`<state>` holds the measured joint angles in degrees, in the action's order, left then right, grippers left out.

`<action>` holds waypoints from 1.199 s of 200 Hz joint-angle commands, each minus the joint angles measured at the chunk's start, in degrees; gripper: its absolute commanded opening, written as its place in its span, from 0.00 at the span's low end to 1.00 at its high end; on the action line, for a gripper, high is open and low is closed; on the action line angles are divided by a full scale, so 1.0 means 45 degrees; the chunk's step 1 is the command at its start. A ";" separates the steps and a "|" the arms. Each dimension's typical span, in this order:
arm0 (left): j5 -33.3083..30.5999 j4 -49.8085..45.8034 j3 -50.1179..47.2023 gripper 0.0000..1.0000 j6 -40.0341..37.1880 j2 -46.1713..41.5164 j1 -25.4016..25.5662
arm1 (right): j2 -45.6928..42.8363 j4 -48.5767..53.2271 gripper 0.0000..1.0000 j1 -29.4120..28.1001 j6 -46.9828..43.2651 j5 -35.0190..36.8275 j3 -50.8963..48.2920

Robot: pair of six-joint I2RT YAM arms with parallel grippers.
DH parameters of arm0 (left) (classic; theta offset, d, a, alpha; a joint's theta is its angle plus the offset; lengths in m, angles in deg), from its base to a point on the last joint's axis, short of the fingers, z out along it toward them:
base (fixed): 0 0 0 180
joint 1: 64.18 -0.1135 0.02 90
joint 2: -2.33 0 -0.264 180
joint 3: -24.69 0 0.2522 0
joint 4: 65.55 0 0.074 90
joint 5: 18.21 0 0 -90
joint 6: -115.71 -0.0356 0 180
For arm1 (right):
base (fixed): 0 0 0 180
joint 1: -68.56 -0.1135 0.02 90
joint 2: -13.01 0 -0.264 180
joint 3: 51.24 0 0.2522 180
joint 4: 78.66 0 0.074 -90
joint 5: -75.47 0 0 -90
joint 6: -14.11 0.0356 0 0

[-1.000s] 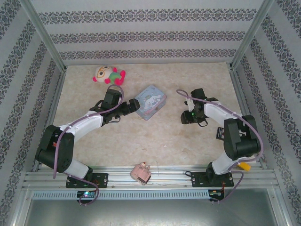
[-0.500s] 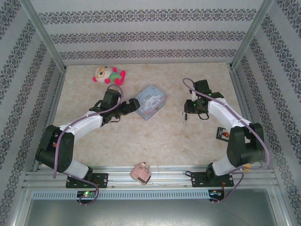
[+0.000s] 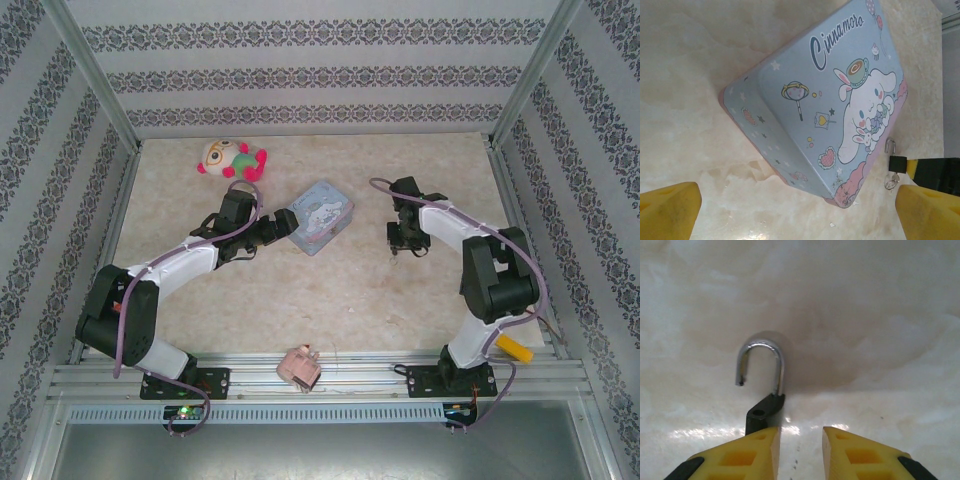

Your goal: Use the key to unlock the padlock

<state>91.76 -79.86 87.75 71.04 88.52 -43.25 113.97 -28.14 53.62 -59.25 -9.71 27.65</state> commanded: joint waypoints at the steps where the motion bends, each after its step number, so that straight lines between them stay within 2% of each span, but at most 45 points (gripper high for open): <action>1: 0.0249 0.0486 0.0204 0.99 0.0173 0.0226 -0.0147 | 0.0529 0.0231 0.29 -0.0319 0.0188 0.0602 0.0551; 78: 0.0133 0.0420 0.0196 0.99 0.0153 0.0188 -0.0156 | 0.0953 0.0368 0.30 -0.0914 -0.0016 0.0507 0.1811; 89: 0.0152 0.0389 0.0233 0.99 0.0155 0.0194 -0.0152 | 0.0885 0.0385 0.37 -0.0904 -0.0112 0.0360 0.2188; 135: 0.0118 0.0414 0.0270 1.00 0.0373 0.0104 -0.0142 | 0.1070 -0.0134 0.38 -0.0899 -0.0359 -0.1541 0.4082; 157: 0.0260 0.0491 0.0322 0.98 0.0533 0.0273 -0.0151 | 0.1685 -0.0522 0.51 -0.0899 -0.0289 -0.2810 0.5124; 197: 0.0776 0.0801 0.0652 0.89 0.0666 0.0867 -0.0155 | 0.3324 -0.0895 0.51 -0.0920 -0.0112 -0.4278 0.6935; 240: 0.1075 0.0888 0.1265 0.86 0.0593 0.1686 -0.0158 | 0.4440 -0.0974 0.51 -0.0995 0.0154 -0.4895 0.7823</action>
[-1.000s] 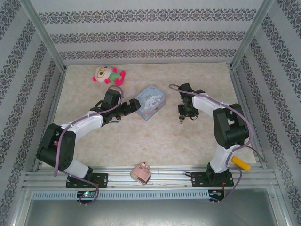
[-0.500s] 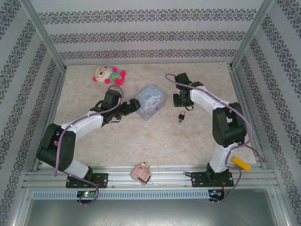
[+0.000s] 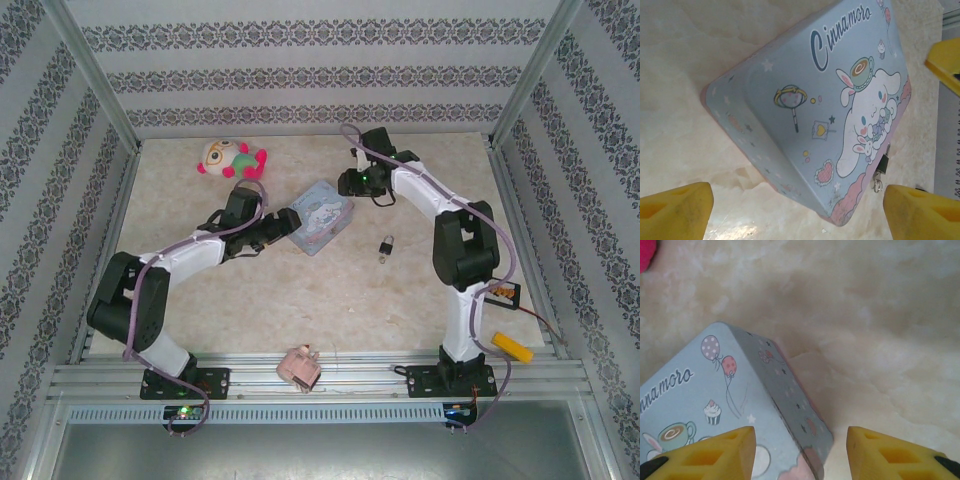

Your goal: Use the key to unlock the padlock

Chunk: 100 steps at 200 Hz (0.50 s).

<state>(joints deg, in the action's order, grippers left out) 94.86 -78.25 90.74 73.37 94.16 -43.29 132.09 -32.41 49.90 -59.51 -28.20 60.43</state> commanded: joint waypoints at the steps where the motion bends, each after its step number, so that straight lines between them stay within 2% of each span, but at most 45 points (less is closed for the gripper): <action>1: 0.0393 0.0537 0.0603 0.86 0.0073 0.0452 -0.0148 | 0.0422 -0.0030 0.51 -0.0180 0.0219 -0.0798 0.0533; 44: 0.0458 0.0427 0.1299 0.80 -0.0117 0.1321 -0.0144 | 0.0254 -0.0251 0.51 -0.0338 0.0672 -0.0990 -0.0274; 100: 0.0705 0.0218 0.2132 0.70 -0.0380 0.2035 -0.0139 | -0.1443 -0.0706 0.45 -0.0686 0.1762 -0.0591 -0.2780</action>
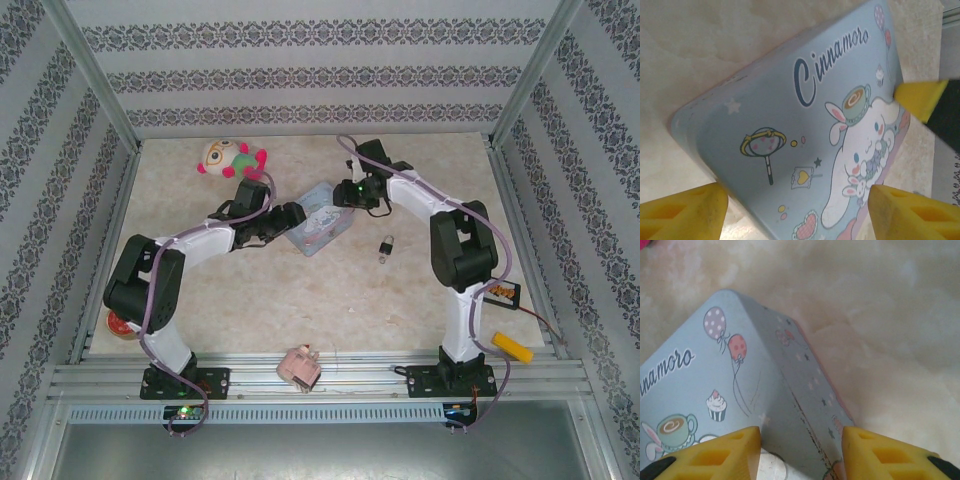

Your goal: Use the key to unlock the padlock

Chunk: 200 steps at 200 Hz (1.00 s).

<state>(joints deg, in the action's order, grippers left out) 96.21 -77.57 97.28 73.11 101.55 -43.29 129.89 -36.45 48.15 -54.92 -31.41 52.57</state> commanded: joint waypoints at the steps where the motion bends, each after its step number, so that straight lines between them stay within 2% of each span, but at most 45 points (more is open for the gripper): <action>1: 0.0427 0.0085 0.0708 0.70 -0.0320 0.0403 -0.0134 | -0.0992 0.0188 0.45 -0.0303 0.0766 0.0140 -0.1077; 22: 0.0664 0.0213 0.1018 0.66 -0.0318 0.0711 -0.0141 | -0.1834 0.0083 0.45 -0.0406 0.1487 0.0426 -0.2196; 81: 0.1265 0.0446 0.1880 0.66 -0.0261 0.1565 -0.0080 | -0.3927 -0.1754 0.45 -0.0748 0.3614 0.0627 -0.5465; 111: 0.1270 0.0604 0.1758 0.66 -0.0140 0.1548 0.0002 | -0.4255 -0.1872 0.45 -0.0817 0.3692 0.0841 -0.5702; 163: 0.0696 0.0651 0.0830 0.66 -0.0024 0.0879 0.0030 | -0.3644 -0.1868 0.45 -0.0948 0.3601 0.0608 -0.5025; 200: 0.0245 0.0501 0.0484 0.70 -0.0045 0.0543 -0.0064 | -0.3279 -0.1759 0.47 -0.1130 0.3533 0.0600 -0.4475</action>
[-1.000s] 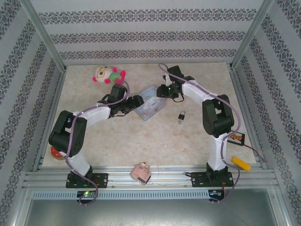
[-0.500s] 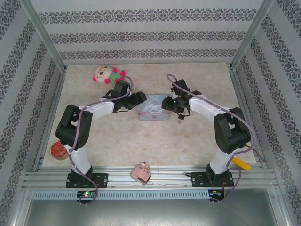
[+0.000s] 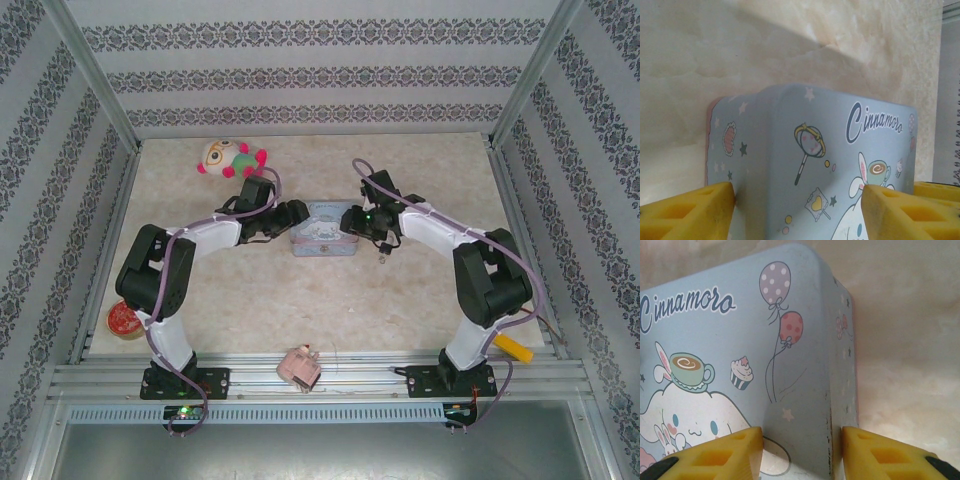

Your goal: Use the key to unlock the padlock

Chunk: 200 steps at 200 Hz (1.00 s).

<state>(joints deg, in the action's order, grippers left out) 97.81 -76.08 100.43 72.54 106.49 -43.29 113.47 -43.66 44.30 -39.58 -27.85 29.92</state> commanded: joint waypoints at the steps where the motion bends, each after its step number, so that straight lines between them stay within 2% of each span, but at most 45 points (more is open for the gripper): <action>1: -0.0114 0.0157 -0.0216 0.70 0.0082 -0.0562 -0.0068 | 0.0379 -0.0152 0.47 -0.0275 0.0118 -0.0188 0.0564; 33: -0.0348 -0.0042 -0.0231 0.79 -0.0050 -0.0836 -0.0253 | 0.0230 0.0412 0.55 -0.0275 -0.0046 0.0454 0.0780; 60: -0.0831 -0.0592 -0.0179 1.00 -0.0411 -0.1382 -0.0475 | -0.0359 0.1097 0.66 -0.0187 -0.0346 0.1211 0.0785; 111: -0.2204 -0.1673 -0.0918 0.99 -0.1154 -0.3761 -0.1415 | -0.2646 0.2273 0.84 0.0007 -0.1082 0.3214 0.0083; 116: -0.2405 -0.1729 -0.1043 0.99 -0.1237 -0.4076 -0.1516 | -0.2926 0.2390 0.95 0.0035 -0.1165 0.3408 -0.0026; 120: -0.2548 -0.1803 -0.1180 0.99 -0.1324 -0.4362 -0.1606 | -0.3151 0.2469 0.98 0.0054 -0.1230 0.3596 -0.0113; 171: -0.5180 -0.2401 -0.3059 0.99 -0.2731 -0.8004 -0.2332 | -0.6225 0.2951 0.98 0.0528 -0.1661 0.5588 -0.1838; 200: -0.6578 -0.2453 -0.4142 0.99 -0.3779 -0.9813 -0.2471 | -0.8117 0.2674 0.98 0.1009 -0.2119 0.5826 -0.3070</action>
<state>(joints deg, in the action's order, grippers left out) 76.17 -84.65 85.32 61.81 67.45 -53.46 82.59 -32.49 47.43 -46.42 -5.73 19.76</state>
